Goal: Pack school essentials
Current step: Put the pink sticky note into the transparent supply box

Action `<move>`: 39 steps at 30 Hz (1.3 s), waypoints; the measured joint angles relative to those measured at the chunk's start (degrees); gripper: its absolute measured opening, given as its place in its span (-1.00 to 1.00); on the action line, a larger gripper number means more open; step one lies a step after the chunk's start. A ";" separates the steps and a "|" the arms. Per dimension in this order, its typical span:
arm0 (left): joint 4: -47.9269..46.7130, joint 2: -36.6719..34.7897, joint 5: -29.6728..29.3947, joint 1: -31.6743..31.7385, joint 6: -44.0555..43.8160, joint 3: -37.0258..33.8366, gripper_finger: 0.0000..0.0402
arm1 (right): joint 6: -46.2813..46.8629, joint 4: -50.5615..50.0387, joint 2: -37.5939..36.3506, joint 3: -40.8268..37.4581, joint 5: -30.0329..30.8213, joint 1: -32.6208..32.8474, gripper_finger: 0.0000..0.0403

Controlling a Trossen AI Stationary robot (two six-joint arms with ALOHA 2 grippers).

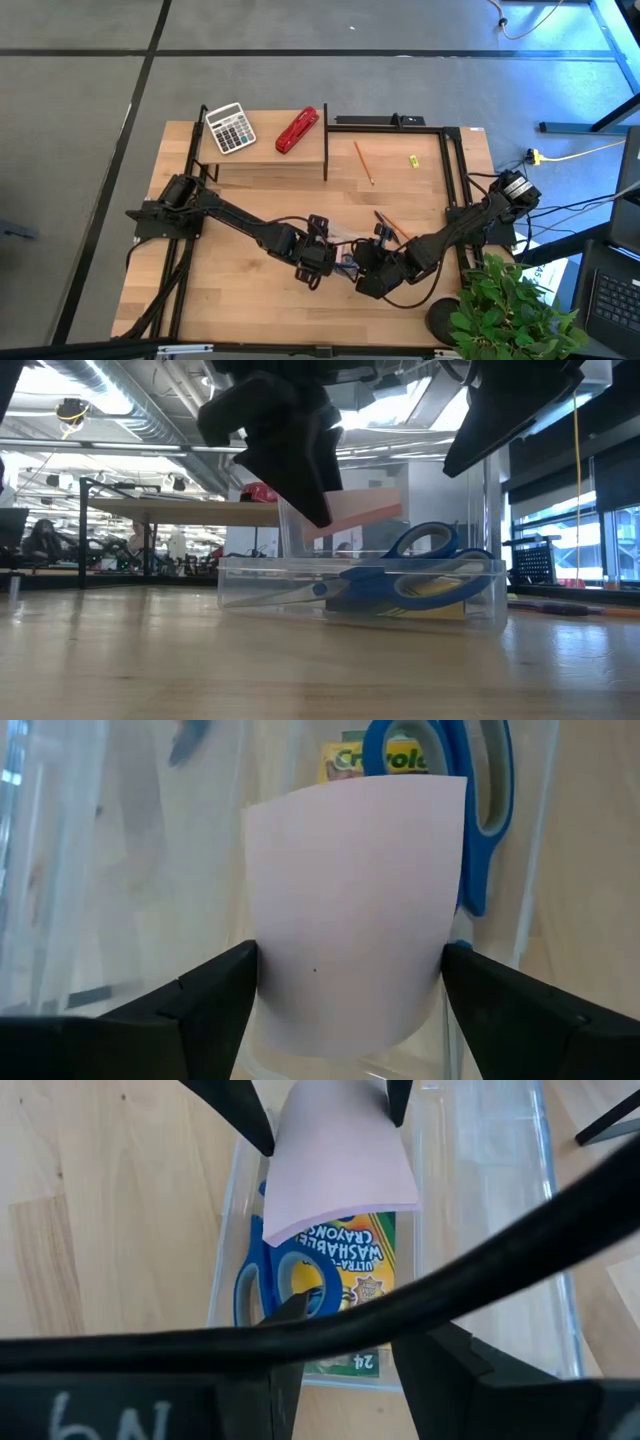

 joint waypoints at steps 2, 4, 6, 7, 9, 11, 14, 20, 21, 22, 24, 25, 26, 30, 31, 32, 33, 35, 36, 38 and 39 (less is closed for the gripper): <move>0.02 0.00 0.01 0.00 -0.53 0.00 0.51 | 0.00 0.02 0.00 0.00 0.00 0.00 -0.28; 0.04 0.00 0.00 0.00 -0.64 0.00 0.51 | 0.00 0.01 0.00 0.00 0.00 0.00 -0.28; 0.11 0.00 0.01 0.00 -0.82 0.00 0.51 | 0.00 0.01 0.00 0.00 0.00 0.00 -0.28; 0.16 0.00 -0.10 0.00 -1.06 0.00 0.51 | 0.00 0.02 0.00 0.00 0.00 0.00 -0.28; 0.12 0.00 -0.25 0.00 -0.55 0.00 0.51 | 0.00 0.02 0.00 0.00 0.00 0.00 -0.28; -0.94 0.00 -0.33 0.00 1.13 0.00 0.51 | 0.00 0.00 0.00 0.00 -0.04 0.00 -0.28; -0.49 0.00 0.48 -0.03 0.71 0.00 0.51 | 0.00 0.02 0.00 0.00 -0.07 0.00 -0.28; 0.44 0.00 -0.02 -0.28 -0.27 0.00 0.51 | 0.00 0.02 0.00 0.00 -0.07 0.00 -0.28; 0.44 0.00 -0.20 -0.28 -0.92 0.00 0.51 | 0.00 0.02 0.00 0.00 -0.07 0.00 -0.28; 0.51 0.00 -0.48 -0.28 -1.55 0.00 0.51 | 0.00 0.02 0.00 0.00 -0.05 0.00 -0.28; 0.80 0.00 -0.95 -0.28 -2.09 0.00 0.51 | 0.00 0.02 0.00 0.00 -0.04 0.00 -0.28; 0.87 0.00 -1.50 -0.28 -2.20 0.00 0.51 | 0.00 0.03 0.00 0.00 -0.04 0.00 -0.28; 1.08 0.00 -2.14 -0.31 -2.45 0.00 0.51 | 0.00 0.04 0.00 0.00 -0.04 0.00 -0.28; 1.10 0.00 -3.15 -0.18 -3.15 0.00 0.51 | 0.00 0.02 0.00 0.00 -0.04 0.00 -0.28; 0.91 0.00 -3.14 -0.15 -2.78 0.00 0.51 | 0.00 0.02 0.00 0.00 -0.06 0.00 -0.28; 0.54 0.00 -3.08 -0.15 -2.30 0.00 0.51 | 0.00 0.02 0.00 0.00 -0.07 0.00 -0.28; -0.05 0.00 -2.72 -0.14 -2.20 0.00 0.51 | 0.00 0.02 0.00 0.00 -0.07 0.00 -0.28; -1.81 0.00 -2.31 -0.15 -2.70 0.00 0.51 | 0.00 0.02 0.00 0.00 -0.07 0.00 -0.28; -2.31 0.00 -1.95 -0.15 -3.15 0.00 0.51 | 0.00 0.05 0.00 0.00 -0.06 0.00 -0.28; -2.36 0.00 -0.99 -0.15 -3.85 0.00 0.51 | 0.00 0.13 0.00 0.00 -0.04 0.00 -0.28; -2.38 0.00 -0.84 -0.24 -4.02 0.00 0.51 | 0.00 0.24 0.00 0.00 -0.06 0.00 -0.28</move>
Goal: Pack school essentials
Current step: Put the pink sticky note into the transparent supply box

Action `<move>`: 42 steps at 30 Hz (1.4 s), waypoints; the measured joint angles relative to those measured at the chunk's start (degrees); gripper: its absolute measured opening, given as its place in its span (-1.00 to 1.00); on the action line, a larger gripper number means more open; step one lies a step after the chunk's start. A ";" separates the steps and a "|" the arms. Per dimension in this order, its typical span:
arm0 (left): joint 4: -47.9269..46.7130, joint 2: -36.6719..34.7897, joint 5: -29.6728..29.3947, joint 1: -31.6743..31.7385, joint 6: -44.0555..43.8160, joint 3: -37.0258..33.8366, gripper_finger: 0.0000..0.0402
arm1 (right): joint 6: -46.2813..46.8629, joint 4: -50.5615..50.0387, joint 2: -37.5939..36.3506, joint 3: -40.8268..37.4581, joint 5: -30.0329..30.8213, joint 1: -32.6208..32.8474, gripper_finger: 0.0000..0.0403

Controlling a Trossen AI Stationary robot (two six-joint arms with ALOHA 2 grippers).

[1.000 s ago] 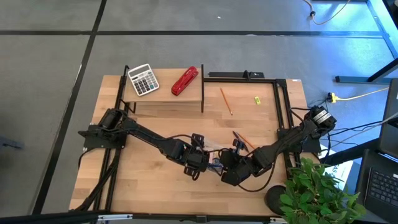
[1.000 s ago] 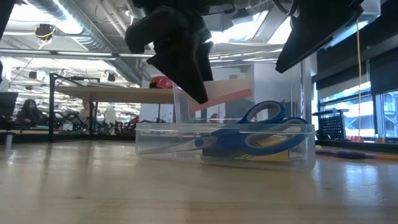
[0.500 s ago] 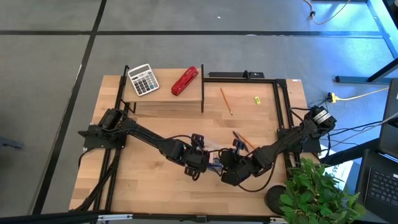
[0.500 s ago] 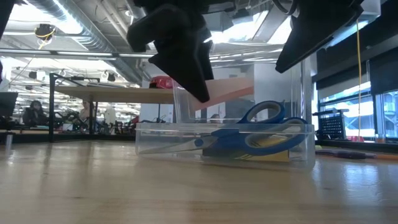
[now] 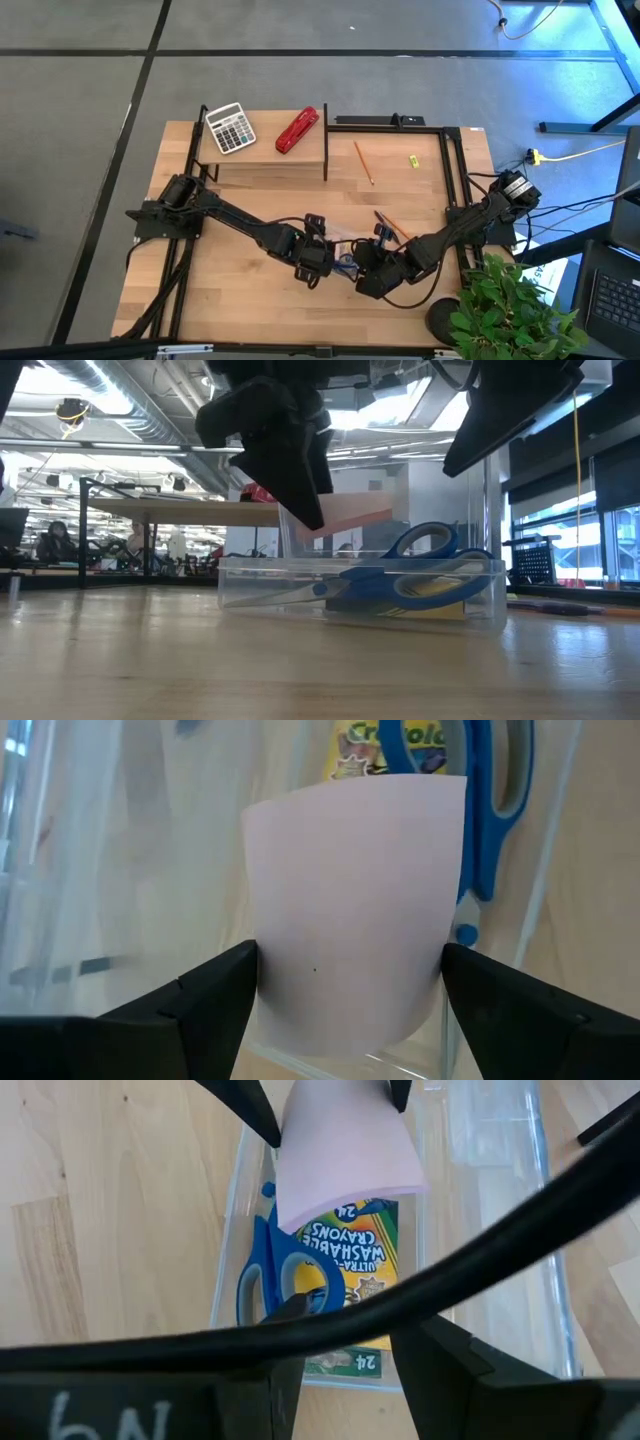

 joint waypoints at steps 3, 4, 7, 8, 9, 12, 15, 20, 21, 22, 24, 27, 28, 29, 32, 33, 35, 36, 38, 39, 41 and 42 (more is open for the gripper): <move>0.08 0.00 0.14 -0.03 2.02 0.00 0.51 | 0.00 0.11 0.00 0.00 0.00 0.00 -0.28; 0.07 0.00 0.16 -0.03 2.84 0.00 0.51 | 0.00 0.11 0.00 0.00 0.00 0.00 -0.28; 0.09 0.00 0.16 -0.03 5.18 0.00 0.51 | 0.00 0.15 0.00 0.00 0.00 0.00 -0.28; 0.11 0.00 0.16 -0.03 5.22 0.00 0.51 | 0.00 0.19 0.00 0.00 0.00 0.00 -0.28; 0.11 0.00 0.16 -0.03 5.25 0.00 0.51 | 0.00 0.24 0.00 0.00 0.00 0.00 -0.28; 0.09 0.00 0.16 -0.03 5.33 0.00 0.51 | 0.00 0.24 0.00 0.00 0.00 0.00 -0.28; 0.11 0.00 0.21 -0.03 5.09 0.00 0.51 | 0.00 0.26 0.00 0.00 0.00 0.00 -0.28; 0.11 0.00 0.29 0.37 3.61 0.00 0.51 | 0.00 0.26 0.00 0.00 0.01 0.00 -0.28; 0.11 0.00 0.28 0.43 3.75 0.00 0.51 | 0.00 0.26 0.00 0.00 0.02 0.00 -0.28; 0.09 0.00 0.47 0.52 3.85 0.00 0.51 | 0.00 0.26 0.00 0.00 0.02 0.00 -0.28; -0.05 0.00 1.84 0.73 3.78 0.02 0.51 | 0.00 0.26 0.00 0.00 0.02 0.00 -0.28; -0.47 -0.02 3.51 0.89 3.56 0.02 0.51 | 0.00 0.26 0.00 0.00 0.02 0.02 -0.28; -0.60 -0.02 3.63 0.89 3.56 0.02 0.51 | 0.00 0.27 0.00 0.00 0.02 0.02 -0.28; -0.74 -0.02 3.72 0.89 3.53 0.02 0.51 | 0.00 0.26 0.00 0.00 0.04 0.02 -0.28; -0.76 -0.02 3.69 0.87 3.05 0.02 0.51 | 0.00 0.26 0.00 0.00 0.04 0.02 -0.28; -0.74 -0.02 3.49 0.87 2.72 0.02 0.51 | 0.00 0.26 0.00 0.00 0.04 0.02 -0.28; -0.74 -0.02 2.73 0.87 2.28 0.02 0.51 | 0.00 0.26 0.00 0.00 0.04 0.02 -0.28; -0.81 -0.02 2.63 0.87 2.30 0.02 0.51 | 0.00 0.26 0.00 0.00 0.04 0.02 -0.28; -1.22 -0.02 2.18 0.88 2.86 0.02 0.51 | 0.00 0.26 0.00 0.00 0.04 0.01 -0.28; -1.20 -0.02 1.85 0.92 3.08 0.02 0.51 | 0.00 0.26 0.00 0.00 0.04 0.02 -0.28; -1.13 -0.02 0.99 1.19 3.70 0.02 0.51 | 0.00 0.28 0.00 0.00 0.04 0.02 -0.28; -1.11 -0.02 0.80 1.40 3.64 0.02 0.51 | 0.00 0.28 0.00 0.00 0.04 0.02 -0.28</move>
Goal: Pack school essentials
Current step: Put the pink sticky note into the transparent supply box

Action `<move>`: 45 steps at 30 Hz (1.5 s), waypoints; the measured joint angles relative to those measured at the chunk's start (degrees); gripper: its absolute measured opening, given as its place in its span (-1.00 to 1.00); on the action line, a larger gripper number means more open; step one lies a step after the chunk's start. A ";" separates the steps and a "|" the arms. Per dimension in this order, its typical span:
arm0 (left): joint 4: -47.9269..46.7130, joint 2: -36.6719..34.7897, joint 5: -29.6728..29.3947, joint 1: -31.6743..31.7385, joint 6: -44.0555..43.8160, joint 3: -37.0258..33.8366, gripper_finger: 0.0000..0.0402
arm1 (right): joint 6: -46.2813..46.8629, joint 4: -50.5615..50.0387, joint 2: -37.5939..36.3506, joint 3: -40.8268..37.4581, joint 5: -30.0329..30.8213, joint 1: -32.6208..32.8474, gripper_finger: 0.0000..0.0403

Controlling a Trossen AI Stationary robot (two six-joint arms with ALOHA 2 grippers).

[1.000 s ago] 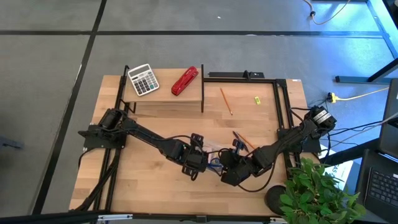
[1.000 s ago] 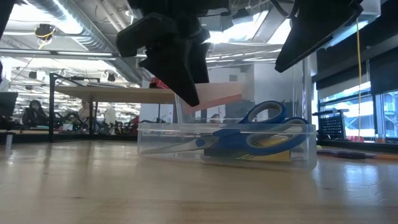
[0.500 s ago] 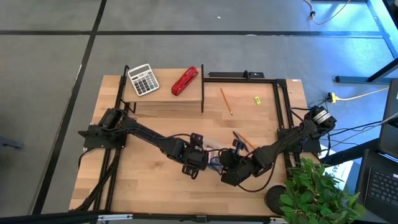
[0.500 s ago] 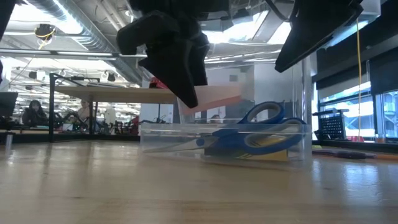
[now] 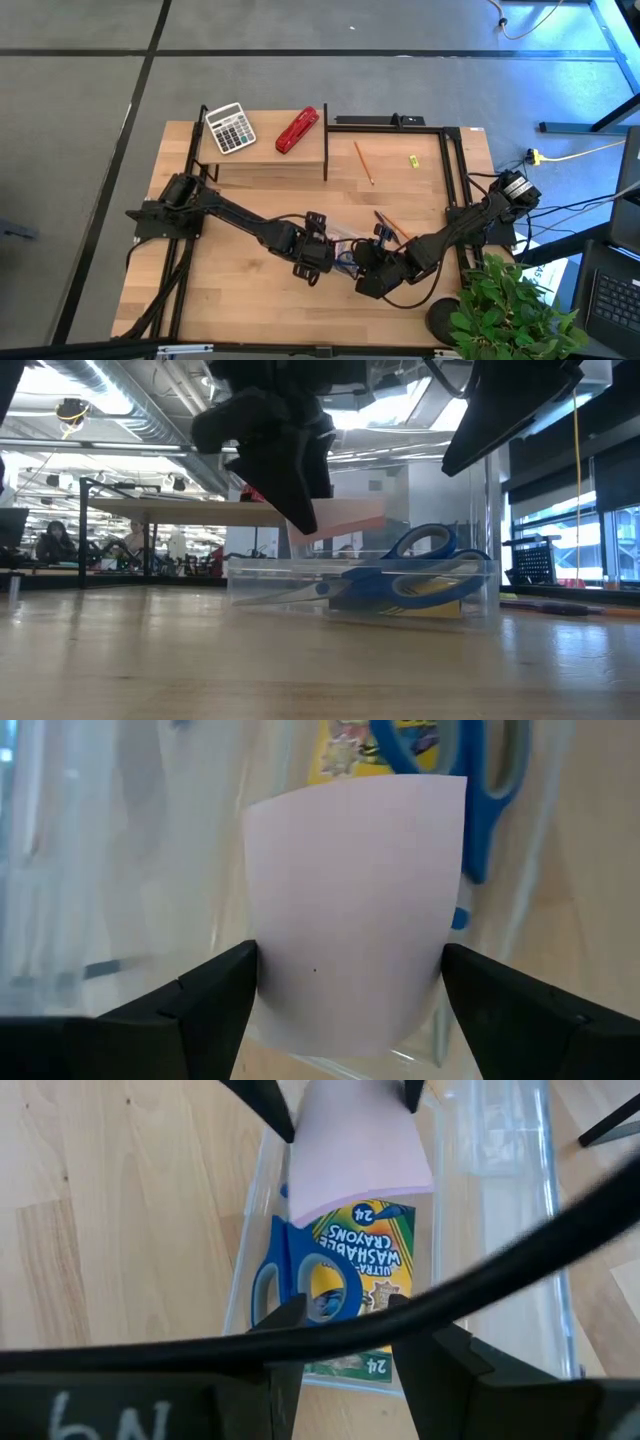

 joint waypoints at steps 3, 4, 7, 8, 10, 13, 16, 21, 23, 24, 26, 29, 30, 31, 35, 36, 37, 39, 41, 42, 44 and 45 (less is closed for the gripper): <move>-0.04 0.00 2.19 0.78 -1.50 0.00 0.51 | 0.00 0.13 0.00 0.00 0.00 0.00 -0.28; -0.10 0.00 2.38 0.92 -1.65 0.00 0.51 | 0.00 0.15 0.00 0.00 0.00 0.00 -0.28; -0.07 0.00 2.29 1.33 -1.47 0.00 0.51 | 0.00 0.23 0.00 0.00 0.00 0.00 -0.28; -0.09 0.00 2.24 1.35 -1.44 0.00 0.51 | 0.00 0.25 0.00 0.00 0.00 0.00 -0.28; -0.37 0.00 1.89 1.37 -1.97 0.00 0.51 | 0.00 0.30 0.00 0.00 0.00 -0.01 -0.28; -0.75 0.00 1.85 1.23 -1.60 0.00 0.51 | 0.00 0.35 0.00 0.00 -0.02 0.00 -0.28; -0.74 0.00 1.73 0.84 1.17 0.00 0.51 | 0.00 0.46 0.00 0.00 0.00 0.00 -0.28; -0.50 0.00 1.74 0.80 4.53 0.00 0.51 | 0.00 0.44 0.00 0.00 -0.02 0.00 -0.28; -0.29 0.00 1.73 0.92 5.48 0.00 0.51 | 0.00 0.44 0.00 0.00 -0.02 0.00 -0.28; -0.28 0.00 1.73 1.04 5.81 0.00 0.51 | 0.00 0.44 0.00 0.00 -0.02 0.00 -0.28; -0.14 0.00 1.79 1.38 5.86 0.00 0.51 | 0.00 0.44 0.00 0.00 -0.02 0.00 -0.28; 0.09 0.00 1.76 2.16 5.84 0.00 0.51 | 0.00 0.42 0.00 0.00 -0.02 -0.01 -0.28; 0.07 0.00 1.76 2.38 5.85 0.00 0.51 | 0.00 0.42 0.00 0.00 -0.02 -0.02 -0.28; 0.07 0.00 1.76 2.56 5.87 0.00 0.51 | 0.00 0.42 0.00 0.00 -0.01 -0.02 -0.28; 0.00 0.00 1.90 2.86 5.87 0.00 0.51 | 0.00 0.42 0.00 0.00 -0.02 -0.02 -0.28; 0.00 0.00 1.96 2.85 5.87 0.00 0.51 | 0.00 0.42 0.00 0.00 -0.02 -0.02 -0.28; 0.00 0.00 2.09 2.85 5.87 0.00 0.51 | 0.00 0.42 0.00 0.00 -0.02 -0.02 -0.28; 0.00 0.00 2.19 2.85 5.84 0.00 0.53 | 0.00 0.42 0.00 0.00 -0.02 -0.02 -0.28; 0.00 0.00 2.27 2.85 5.82 0.00 0.60 | 0.00 0.41 0.00 0.00 -0.02 -0.02 -0.28; 0.00 0.00 2.24 2.85 5.85 0.00 0.65 | -0.01 0.42 0.00 0.00 -0.02 -0.02 -0.28; 0.00 0.00 1.95 2.85 6.19 0.00 0.76 | 0.00 0.39 0.00 0.00 -0.02 -0.02 -0.28; 0.00 0.00 1.42 2.85 6.28 0.00 0.81 | 0.00 0.40 0.00 0.00 -0.02 -0.02 -0.28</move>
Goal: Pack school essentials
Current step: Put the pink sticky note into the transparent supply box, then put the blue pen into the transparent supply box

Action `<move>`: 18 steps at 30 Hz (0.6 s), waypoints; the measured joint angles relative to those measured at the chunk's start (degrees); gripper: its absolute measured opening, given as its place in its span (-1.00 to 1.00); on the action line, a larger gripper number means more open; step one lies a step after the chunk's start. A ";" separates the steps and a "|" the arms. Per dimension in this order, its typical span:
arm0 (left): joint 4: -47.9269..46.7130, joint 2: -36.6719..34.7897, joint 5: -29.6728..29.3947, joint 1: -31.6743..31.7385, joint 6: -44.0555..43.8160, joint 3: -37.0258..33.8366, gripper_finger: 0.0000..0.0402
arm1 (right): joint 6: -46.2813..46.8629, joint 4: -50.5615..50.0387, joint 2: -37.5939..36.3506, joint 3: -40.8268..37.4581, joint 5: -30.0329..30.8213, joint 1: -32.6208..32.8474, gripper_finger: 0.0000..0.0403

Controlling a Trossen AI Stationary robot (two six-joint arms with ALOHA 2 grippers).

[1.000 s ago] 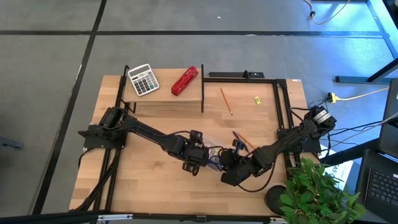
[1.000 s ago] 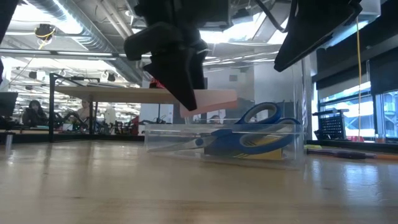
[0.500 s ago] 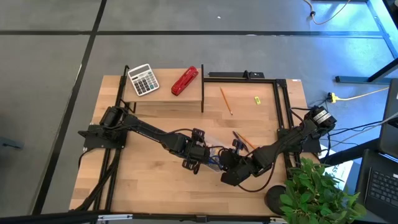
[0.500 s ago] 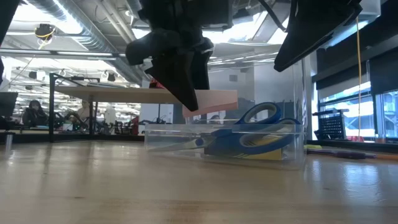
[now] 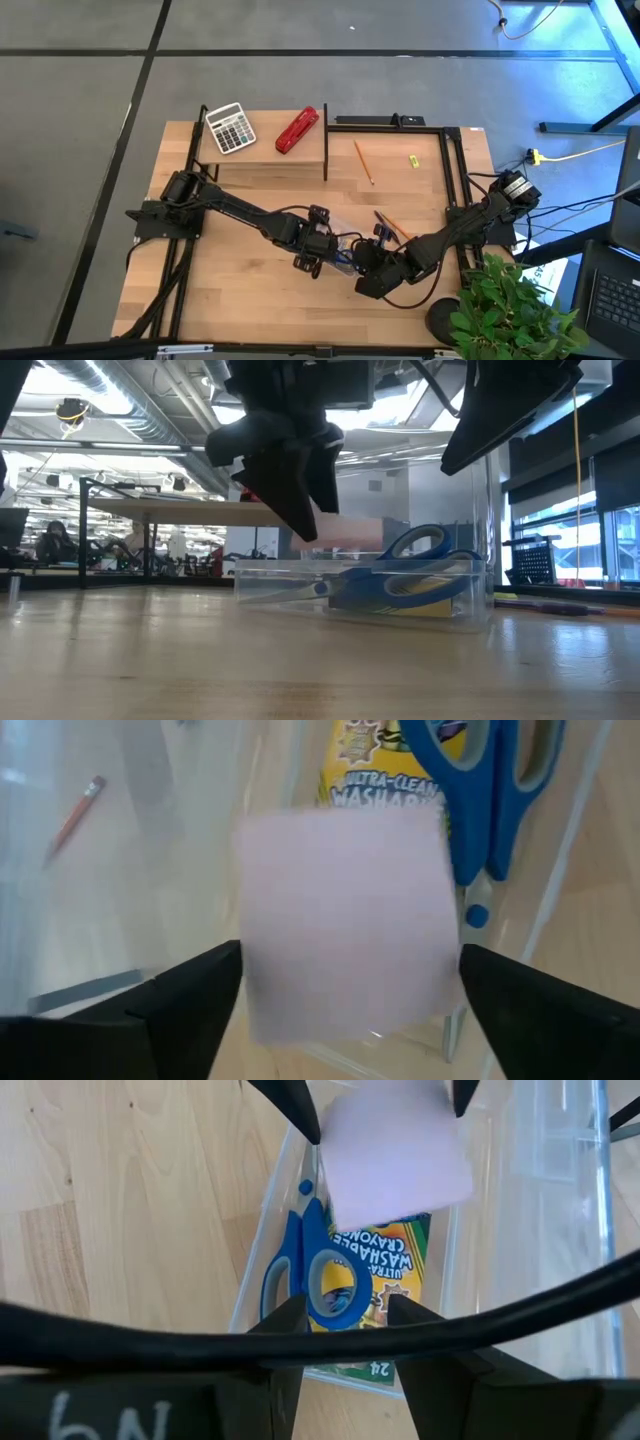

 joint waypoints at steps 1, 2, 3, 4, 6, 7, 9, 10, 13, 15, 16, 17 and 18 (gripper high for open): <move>0.00 0.00 -0.40 0.00 0.02 0.00 0.86 | 0.00 0.02 0.00 0.00 0.00 0.00 -0.28; -0.02 0.00 -0.54 0.00 0.02 0.00 0.90 | 0.00 0.02 0.00 0.00 0.00 0.00 -0.28; -0.09 0.00 -0.58 0.00 0.02 0.00 0.93 | 0.00 0.00 0.00 0.00 0.00 0.00 -0.28; -0.23 0.00 -0.62 0.00 0.02 0.00 0.96 | 0.00 0.00 0.00 0.00 0.00 0.00 -0.28; -0.48 0.00 -0.62 0.00 0.07 0.00 0.98 | 0.00 0.00 0.00 0.00 0.00 0.00 -0.28; -0.55 0.00 -0.62 -0.02 0.07 0.00 0.98 | 0.00 0.00 0.00 0.00 0.00 0.00 -0.28; -0.66 0.00 -0.64 -0.02 0.11 0.00 0.97 | 0.00 0.00 0.00 0.00 0.00 0.00 -0.28; -0.68 0.00 -0.64 -0.02 0.09 0.00 0.96 | 0.00 0.00 0.00 0.00 0.00 0.00 -0.28; -0.71 0.00 -0.64 -0.01 0.11 0.00 0.96 | 0.00 0.00 0.00 0.00 0.00 0.00 -0.28; -0.90 0.00 -0.64 -0.02 0.08 0.00 0.96 | 0.00 0.00 0.00 0.00 0.02 0.00 -0.28; -1.08 0.00 -0.52 -0.03 -0.01 0.00 0.96 | 0.00 0.00 0.00 0.00 0.01 0.00 -0.28; -1.33 0.00 -0.05 -0.13 0.00 0.00 0.96 | 0.00 0.00 0.00 0.00 0.01 0.00 -0.28; -1.70 0.00 0.63 -0.20 0.05 0.00 0.96 | 0.00 0.00 0.00 0.00 0.00 0.00 -0.28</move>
